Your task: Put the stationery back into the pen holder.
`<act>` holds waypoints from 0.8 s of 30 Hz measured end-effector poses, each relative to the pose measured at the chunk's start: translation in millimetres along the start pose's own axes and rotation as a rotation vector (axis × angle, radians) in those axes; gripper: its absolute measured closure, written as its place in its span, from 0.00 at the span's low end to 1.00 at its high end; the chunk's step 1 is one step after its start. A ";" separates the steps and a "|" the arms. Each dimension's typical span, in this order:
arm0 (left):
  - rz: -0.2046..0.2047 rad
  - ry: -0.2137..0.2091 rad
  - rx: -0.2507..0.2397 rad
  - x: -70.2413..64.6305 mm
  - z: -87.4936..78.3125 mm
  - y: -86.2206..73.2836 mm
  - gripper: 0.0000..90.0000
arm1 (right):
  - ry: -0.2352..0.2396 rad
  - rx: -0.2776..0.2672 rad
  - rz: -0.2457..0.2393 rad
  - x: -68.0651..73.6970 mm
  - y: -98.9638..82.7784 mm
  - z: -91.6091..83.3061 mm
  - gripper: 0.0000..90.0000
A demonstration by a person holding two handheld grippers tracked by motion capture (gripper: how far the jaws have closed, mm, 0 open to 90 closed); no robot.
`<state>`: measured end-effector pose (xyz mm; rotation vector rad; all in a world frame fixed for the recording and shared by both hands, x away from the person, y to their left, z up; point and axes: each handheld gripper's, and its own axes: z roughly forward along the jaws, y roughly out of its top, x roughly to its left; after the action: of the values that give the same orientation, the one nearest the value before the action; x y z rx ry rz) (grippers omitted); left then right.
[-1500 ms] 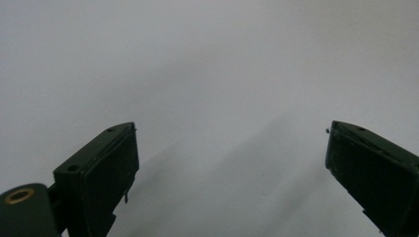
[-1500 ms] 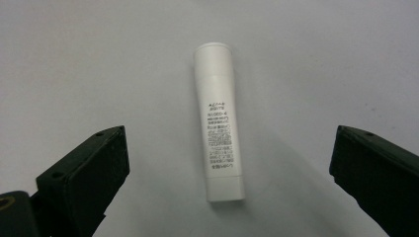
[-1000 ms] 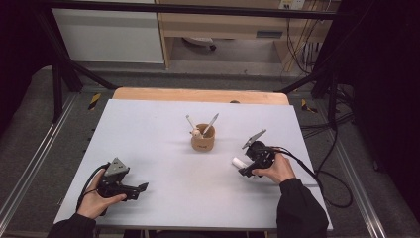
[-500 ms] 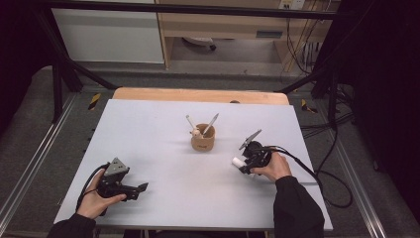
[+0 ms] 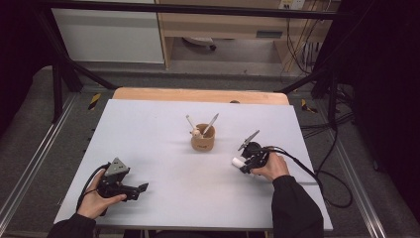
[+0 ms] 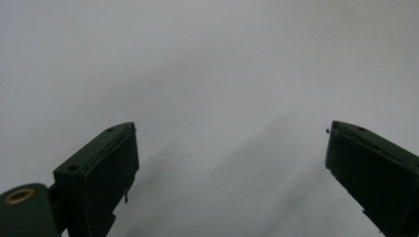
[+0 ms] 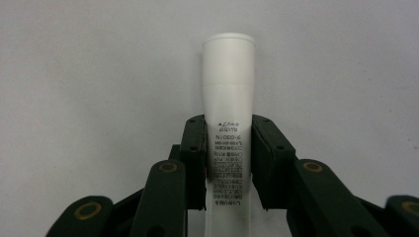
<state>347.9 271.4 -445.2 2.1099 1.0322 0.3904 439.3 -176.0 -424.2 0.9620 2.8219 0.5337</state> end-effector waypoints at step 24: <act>0.001 0.000 0.002 -0.3 0.3 0.2 0.07 | 0.002 -0.054 0.061 1.0 -2.6 -15.9 0.79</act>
<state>348.1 270.9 -445.2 2.1123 1.0320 0.3906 433.6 -181.9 -410.3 1.0408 2.7721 0.6147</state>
